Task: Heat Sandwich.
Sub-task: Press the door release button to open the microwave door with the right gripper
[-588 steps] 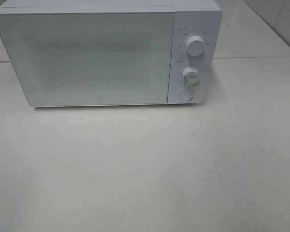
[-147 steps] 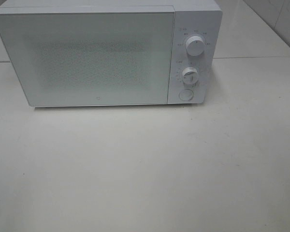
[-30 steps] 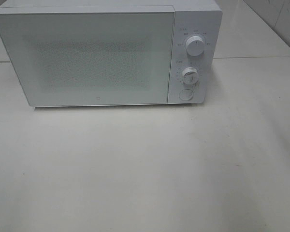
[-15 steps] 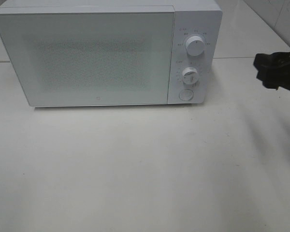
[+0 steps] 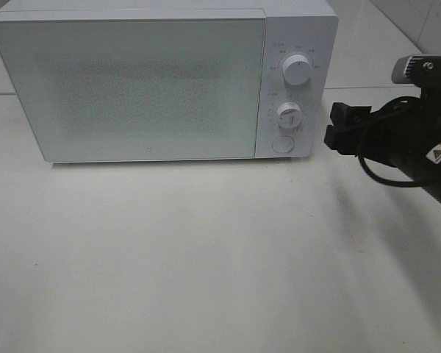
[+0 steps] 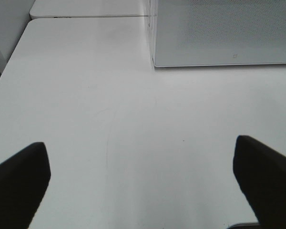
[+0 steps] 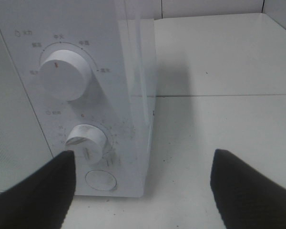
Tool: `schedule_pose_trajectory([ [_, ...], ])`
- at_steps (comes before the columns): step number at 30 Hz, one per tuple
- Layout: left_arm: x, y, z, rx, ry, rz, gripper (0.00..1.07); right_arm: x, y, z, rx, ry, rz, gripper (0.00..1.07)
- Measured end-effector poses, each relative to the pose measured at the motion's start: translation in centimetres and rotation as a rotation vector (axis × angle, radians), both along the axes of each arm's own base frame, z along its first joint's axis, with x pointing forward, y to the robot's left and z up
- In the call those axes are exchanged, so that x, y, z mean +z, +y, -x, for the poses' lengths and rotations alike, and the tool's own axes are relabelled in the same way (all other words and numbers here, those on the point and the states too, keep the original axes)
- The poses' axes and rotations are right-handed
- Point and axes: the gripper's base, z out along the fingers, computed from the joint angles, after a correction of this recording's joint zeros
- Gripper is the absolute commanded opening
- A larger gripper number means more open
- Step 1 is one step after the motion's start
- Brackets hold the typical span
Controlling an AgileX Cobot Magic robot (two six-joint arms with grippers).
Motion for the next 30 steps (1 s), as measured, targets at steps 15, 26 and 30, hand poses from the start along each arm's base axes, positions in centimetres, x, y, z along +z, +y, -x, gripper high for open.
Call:
schedule_pose_trajectory([
  [15,0.0,0.0,0.0,0.0,0.0,0.0,1.0,-2.8,3.9,-0.5,-0.033,-0.02,0.008,0.76],
  [26,0.0,0.0,0.0,0.0,0.0,0.0,1.0,-3.9,6.0,-2.7,-0.044,-0.022,0.016,0.76],
  [30,0.0,0.0,0.0,0.0,0.0,0.0,1.0,-4.0,6.6,-3.5,-0.045,-0.036,0.025,0.76],
])
